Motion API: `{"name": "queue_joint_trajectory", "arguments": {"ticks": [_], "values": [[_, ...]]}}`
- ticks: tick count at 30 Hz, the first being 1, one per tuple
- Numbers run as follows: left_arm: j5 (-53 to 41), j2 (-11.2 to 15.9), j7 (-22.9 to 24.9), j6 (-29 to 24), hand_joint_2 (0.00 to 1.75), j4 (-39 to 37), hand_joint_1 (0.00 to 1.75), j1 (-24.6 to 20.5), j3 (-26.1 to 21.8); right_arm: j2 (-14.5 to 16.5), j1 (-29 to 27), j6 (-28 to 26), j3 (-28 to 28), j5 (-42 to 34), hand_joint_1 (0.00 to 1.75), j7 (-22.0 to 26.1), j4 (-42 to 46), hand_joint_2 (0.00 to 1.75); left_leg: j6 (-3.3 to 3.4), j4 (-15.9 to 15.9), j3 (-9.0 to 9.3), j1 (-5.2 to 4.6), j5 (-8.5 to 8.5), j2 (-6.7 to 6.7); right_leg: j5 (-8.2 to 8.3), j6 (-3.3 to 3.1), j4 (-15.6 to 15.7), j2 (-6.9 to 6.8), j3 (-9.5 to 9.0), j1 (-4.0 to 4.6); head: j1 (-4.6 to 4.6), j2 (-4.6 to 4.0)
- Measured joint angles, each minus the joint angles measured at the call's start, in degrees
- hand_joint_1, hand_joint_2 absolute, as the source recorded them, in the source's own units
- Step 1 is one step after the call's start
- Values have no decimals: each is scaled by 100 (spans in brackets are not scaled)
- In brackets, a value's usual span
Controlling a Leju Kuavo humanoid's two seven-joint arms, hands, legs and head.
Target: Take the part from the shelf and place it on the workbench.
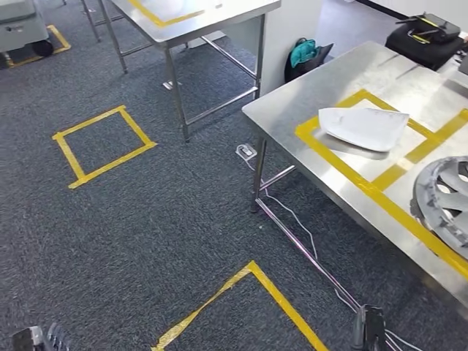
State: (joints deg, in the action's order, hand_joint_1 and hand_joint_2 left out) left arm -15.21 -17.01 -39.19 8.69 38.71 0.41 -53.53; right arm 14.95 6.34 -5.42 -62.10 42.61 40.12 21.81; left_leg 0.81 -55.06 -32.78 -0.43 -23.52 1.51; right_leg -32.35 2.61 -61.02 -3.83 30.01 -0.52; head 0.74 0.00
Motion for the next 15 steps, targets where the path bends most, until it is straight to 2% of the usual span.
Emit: {"name": "queue_joint_trajectory", "arguments": {"ticks": [1, 2, 3, 4, 5, 6, 8, 9, 10, 12, 13, 14, 15], "values": [[-207, -39, -52, -258, 0, 59, 0, -21, 94, 33, -6, -127, 98, -9, 0, 4, 120, 0, 34, -1, -21, -8, 16, -77, -204, 0, -405, 195, 176, 0, -18, 0], [-333, -68, -78, -454, 0, 115, 0, -40, 194, 64, -20, -238, 196, -44, 0, 6, 221, 0, 65, -3, -42, -21, 33, -165, -381, -5, -838, 304, 376, 3, -27, 0], [-380, -97, -89, -577, 0, 150, 0, -50, 291, 84, -37, -307, 288, -128, 0, 5, 301, 0, 84, -4, -60, -38, 49, -258, -478, -13, -1170, 355, 539, 8, -30, 0], [-375, -119, -94, -673, 0, 170, 0, -48, 387, 99, -53, -361, 383, -250, 0, 4, 365, 0, 96, -6, -74, -54, 65, -352, -466, -28, -1309, 377, 619, 14, -33, 0], [-336, -130, -95, -743, 0, 181, 0, -41, 476, 107, -69, -426, 482, -391, 0, 4, 419, 0, 100, -9, -81, -69, 81, -443, -335, -50, -1196, 394, 580, 23, -33, 0], [-274, -137, -96, -779, 0, 185, 0, -37, 554, 109, -85, -492, 584, -519, 0, 3, 461, 0, 96, -14, -85, -78, 96, -529, -124, -79, -869, 437, 434, 33, -33, 0], [-137, -136, -96, -788, 0, 182, 0, -50, 664, 107, -116, -619, 786, -684, 0, 3, 511, 0, 73, -36, -107, -89, 123, -679, 235, -137, -33, 722, 60, 34, -30, 0], [-93, -133, -96, -783, 0, 182, 0, -59, 701, 105, -130, -657, 877, -732, 0, 3, 522, 0, 52, -48, -132, -88, 141, -739, 317, -151, 245, 848, -57, 32, -30, 0], [-66, -132, -96, -777, 0, 181, 0, -64, 727, 104, -147, -682, 957, -766, 0, 2, 527, 0, 23, -56, -163, -81, 164, -797, 335, -163, 382, 932, -105, 34, -27, 0], [-45, -123, -97, -770, 0, 180, 0, -54, 760, 110, -175, -709, 1082, -794, 0, 2, 538, 0, -50, -55, -224, -57, 220, -922, 365, -189, 418, 844, -113, 43, -27, 0], [-40, -115, -99, -774, 0, 178, 0, -43, 768, 118, -183, -720, 1128, -803, 0, 2, 546, 0, -83, -81, -260, -54, 207, -900, 397, -214, 434, 777, -121, 36, -25, 0], [-29, -108, -100, -795, 0, 176, 0, -39, 779, 124, -190, -738, 1172, -823, 0, 3, 557, 0, -116, -189, -327, -54, 128, -796, 431, -238, 455, 699, -132, 22, -7, 0], [5, -98, -100, -814, 0, 172, 0, -47, 791, 128, -202, -776, 1214, -853, 0, 5, 566, 0, -151, -414, -443, -51, -22, -640, 459, -255, 476, 612, -134, 5, 11, 0]]}}
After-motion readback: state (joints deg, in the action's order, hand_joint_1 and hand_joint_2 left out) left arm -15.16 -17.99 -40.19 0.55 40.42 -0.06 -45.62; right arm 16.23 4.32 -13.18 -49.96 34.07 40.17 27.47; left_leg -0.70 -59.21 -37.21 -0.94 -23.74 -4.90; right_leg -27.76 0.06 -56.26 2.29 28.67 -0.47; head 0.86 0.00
